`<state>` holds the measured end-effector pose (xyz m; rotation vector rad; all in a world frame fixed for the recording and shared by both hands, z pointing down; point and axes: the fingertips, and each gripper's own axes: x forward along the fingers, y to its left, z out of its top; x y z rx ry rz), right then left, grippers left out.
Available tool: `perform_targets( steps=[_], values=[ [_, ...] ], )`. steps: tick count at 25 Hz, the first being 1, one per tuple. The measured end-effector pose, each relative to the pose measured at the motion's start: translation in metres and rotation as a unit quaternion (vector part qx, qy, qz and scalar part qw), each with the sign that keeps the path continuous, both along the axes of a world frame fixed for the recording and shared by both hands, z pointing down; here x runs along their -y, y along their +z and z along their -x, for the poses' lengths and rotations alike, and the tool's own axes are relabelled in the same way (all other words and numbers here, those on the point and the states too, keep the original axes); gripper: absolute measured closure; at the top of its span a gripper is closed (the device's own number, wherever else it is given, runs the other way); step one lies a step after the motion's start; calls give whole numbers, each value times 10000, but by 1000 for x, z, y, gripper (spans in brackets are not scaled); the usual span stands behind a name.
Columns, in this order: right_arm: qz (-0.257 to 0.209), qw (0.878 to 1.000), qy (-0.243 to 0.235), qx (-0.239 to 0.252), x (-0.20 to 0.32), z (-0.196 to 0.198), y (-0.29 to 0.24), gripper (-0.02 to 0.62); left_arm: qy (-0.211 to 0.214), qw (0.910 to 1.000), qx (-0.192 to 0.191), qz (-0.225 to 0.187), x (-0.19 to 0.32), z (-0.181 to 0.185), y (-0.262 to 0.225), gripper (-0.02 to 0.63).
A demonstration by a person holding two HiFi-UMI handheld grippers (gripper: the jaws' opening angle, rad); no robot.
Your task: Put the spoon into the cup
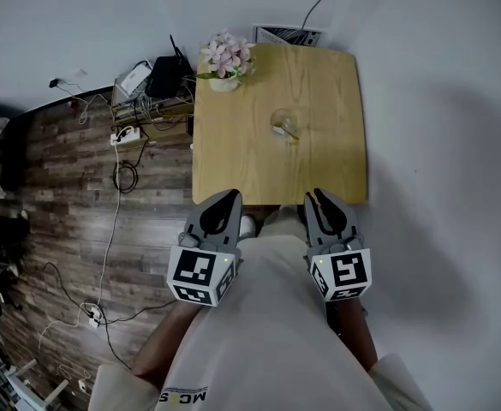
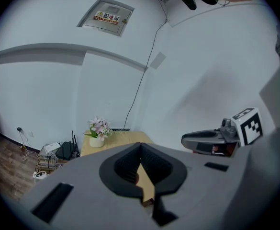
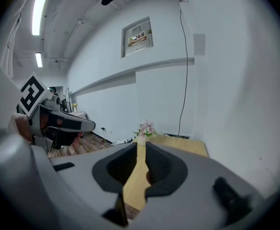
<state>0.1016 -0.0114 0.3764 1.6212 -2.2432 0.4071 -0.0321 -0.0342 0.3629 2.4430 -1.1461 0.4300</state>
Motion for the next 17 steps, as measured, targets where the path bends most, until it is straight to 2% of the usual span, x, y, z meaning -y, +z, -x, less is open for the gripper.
perform_targets(
  steps=[17],
  values=[
    [132, 9999, 2, -112, 4, 9, 5, 541, 44, 9999, -64, 110, 1, 6, 8, 595]
  ],
)
